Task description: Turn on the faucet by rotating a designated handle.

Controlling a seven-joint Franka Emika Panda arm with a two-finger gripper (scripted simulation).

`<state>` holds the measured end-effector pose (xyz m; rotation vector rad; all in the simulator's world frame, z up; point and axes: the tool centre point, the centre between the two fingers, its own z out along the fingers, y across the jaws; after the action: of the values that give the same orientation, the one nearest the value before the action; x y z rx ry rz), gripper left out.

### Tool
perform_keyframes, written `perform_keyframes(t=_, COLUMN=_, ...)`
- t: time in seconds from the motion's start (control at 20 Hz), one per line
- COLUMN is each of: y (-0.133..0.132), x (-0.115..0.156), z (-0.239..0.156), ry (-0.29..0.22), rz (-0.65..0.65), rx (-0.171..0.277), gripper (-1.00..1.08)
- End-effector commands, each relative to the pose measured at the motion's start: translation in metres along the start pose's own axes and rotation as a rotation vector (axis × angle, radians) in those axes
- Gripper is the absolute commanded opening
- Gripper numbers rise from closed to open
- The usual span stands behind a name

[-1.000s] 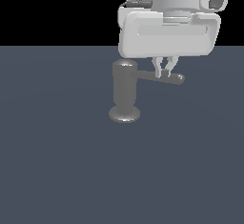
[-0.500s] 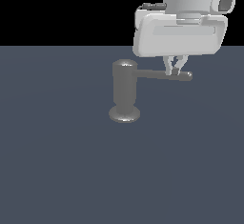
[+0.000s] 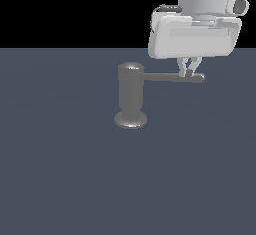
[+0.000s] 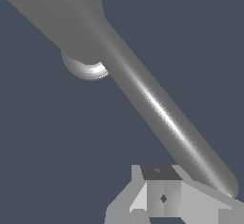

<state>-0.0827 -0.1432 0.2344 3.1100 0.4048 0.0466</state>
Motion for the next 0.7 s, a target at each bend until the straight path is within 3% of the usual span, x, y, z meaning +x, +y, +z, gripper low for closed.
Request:
perform_keyframes(t=0.0, y=0.004, x=0.004, z=0.001, ry=0.0, rz=0.001, rx=-0.001, gripper=-1.0)
perform_keyframes(t=0.65, y=0.032, x=0.033, z=0.005, ry=-0.007, rz=0.009, rx=0.001, gripper=-1.0)
